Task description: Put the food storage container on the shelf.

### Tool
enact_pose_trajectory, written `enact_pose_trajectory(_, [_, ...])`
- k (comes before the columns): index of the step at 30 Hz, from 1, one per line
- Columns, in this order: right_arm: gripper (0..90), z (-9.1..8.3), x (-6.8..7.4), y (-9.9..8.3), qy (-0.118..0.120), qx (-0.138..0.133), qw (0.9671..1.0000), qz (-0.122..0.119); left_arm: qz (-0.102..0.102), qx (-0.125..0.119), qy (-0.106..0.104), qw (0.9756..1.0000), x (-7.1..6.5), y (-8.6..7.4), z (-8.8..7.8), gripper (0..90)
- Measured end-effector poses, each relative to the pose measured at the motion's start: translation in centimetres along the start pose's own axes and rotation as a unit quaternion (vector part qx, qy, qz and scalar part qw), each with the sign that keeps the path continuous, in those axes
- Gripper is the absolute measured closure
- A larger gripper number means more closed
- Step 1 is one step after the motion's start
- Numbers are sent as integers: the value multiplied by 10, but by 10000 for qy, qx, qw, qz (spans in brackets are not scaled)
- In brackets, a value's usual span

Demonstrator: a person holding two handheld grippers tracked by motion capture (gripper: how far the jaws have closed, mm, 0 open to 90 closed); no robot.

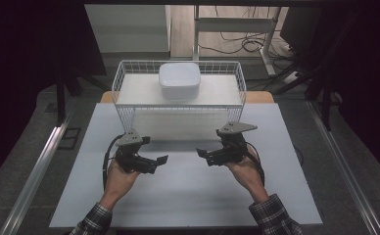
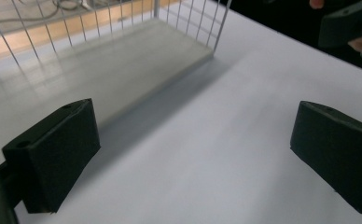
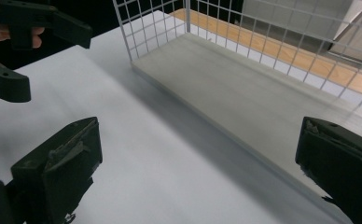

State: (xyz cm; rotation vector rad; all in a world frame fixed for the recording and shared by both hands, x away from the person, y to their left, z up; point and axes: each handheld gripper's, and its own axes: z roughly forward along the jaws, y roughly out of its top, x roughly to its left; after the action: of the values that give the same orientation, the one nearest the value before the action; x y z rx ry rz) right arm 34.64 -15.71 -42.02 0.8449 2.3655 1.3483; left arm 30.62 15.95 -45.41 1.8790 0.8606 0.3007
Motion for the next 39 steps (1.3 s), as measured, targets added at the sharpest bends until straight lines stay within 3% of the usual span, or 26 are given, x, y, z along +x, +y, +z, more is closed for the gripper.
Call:
enact_pose_trajectory(19, [3,-23,6,-47,-329,23,9994,110,42,141,273,9995,-12,-57,-24,14])
enact_pose_trajectory(21, [3,-25,8,-52,-385,57,9992,58,18,197,212,9996,-11,-63,-27,13])
enact_pose_trajectory(29, [1,-34,11,-79,-524,249,9983,2,-111,375,318,9987,-9,-85,-37,10])
enact_pose_trajectory(35, [1,-37,12,-92,-562,330,9979,47,-37,525,489,9974,-15,-95,-38,9])
enact_pose_trajectory(39, [0,-35,15,-103,-616,546,9966,-5,-35,871,553,9947,-16,-104,-32,2])
